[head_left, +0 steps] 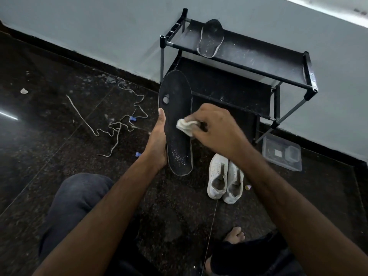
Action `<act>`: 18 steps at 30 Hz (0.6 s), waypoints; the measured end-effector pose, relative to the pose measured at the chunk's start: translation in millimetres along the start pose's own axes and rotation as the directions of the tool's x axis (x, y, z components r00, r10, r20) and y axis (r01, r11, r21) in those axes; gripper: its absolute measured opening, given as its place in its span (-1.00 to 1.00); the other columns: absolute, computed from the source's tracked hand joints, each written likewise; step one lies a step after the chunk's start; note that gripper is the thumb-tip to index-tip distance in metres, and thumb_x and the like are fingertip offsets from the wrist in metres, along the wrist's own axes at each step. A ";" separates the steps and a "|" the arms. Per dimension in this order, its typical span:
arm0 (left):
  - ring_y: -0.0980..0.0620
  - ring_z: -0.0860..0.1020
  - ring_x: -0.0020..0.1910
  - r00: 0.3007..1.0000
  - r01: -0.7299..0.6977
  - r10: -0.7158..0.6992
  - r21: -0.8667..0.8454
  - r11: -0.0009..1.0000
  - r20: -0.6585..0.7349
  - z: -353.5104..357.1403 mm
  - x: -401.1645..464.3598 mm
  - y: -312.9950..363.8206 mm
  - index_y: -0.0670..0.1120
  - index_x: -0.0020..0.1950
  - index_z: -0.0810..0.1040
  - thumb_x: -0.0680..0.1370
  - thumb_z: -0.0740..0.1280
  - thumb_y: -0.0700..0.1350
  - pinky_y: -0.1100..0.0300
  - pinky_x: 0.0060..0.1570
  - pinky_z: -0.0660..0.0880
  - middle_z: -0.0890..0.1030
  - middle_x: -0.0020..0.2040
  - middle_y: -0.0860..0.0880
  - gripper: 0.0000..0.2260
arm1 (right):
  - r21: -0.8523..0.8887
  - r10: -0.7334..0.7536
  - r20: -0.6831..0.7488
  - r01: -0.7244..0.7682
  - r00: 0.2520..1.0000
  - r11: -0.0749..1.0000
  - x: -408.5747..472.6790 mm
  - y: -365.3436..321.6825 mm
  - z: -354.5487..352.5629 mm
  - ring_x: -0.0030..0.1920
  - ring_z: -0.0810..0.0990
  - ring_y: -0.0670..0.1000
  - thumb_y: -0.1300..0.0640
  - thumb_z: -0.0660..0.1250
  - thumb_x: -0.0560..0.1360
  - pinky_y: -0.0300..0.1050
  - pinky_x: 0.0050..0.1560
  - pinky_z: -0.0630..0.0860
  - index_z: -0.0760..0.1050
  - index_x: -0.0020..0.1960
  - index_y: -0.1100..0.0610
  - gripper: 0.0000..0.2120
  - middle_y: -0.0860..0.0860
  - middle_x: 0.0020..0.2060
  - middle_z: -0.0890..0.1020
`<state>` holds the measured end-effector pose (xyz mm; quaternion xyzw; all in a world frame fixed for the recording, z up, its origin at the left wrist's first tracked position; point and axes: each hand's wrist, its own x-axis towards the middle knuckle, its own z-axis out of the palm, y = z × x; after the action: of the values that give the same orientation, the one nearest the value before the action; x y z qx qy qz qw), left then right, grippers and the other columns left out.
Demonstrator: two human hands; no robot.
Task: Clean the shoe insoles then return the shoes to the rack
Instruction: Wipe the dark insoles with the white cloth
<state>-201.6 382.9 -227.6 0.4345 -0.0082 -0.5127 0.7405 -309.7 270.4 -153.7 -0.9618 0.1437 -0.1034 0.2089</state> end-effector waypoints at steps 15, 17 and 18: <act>-0.14 0.63 0.25 0.999 0.017 -0.017 -0.007 1.000 0.034 -2.0 1.7 -3.6 -0.16 0.38 0.55 0.60 -0.01 0.40 -0.04 0.25 0.53 0.63 0.28 -0.22 -0.27 | -0.032 0.066 -0.057 -0.068 0.996 0.997 -5.7 -14.0 13.8 -0.12 0.52 -0.13 0.00 0.31 0.58 -0.14 -0.11 0.52 0.63 0.22 -0.06 -0.75 -0.11 -0.05 0.57; -0.13 0.61 0.26 0.998 0.014 -0.014 0.002 1.000 0.053 -4.2 1.9 -3.8 -0.20 0.37 0.55 0.59 -0.04 0.42 -0.02 0.27 0.52 0.63 0.29 -0.21 -0.21 | 0.013 -0.013 0.152 0.011 0.988 1.000 -13.9 -23.4 23.5 -0.14 0.54 -0.11 -0.01 0.28 0.55 -0.04 -0.11 0.57 0.67 0.04 -0.05 -0.80 -0.12 -0.12 0.57; -0.11 0.61 0.26 0.999 0.017 -0.017 0.004 1.000 0.051 -6.0 2.5 -3.9 -0.22 0.37 0.55 0.59 -0.07 0.43 0.00 0.26 0.53 0.63 0.29 -0.20 -0.18 | 0.093 -0.047 0.291 0.020 0.955 0.995 -17.2 -24.2 18.6 -0.17 0.57 -0.12 0.02 0.31 0.53 -0.02 -0.11 0.59 0.68 -0.06 -0.01 -0.83 -0.14 -0.16 0.60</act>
<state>-200.6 384.5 -235.0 0.4225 -0.0244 -0.5300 0.7348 -315.4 303.9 -162.2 -0.9585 0.0901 0.0304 0.2686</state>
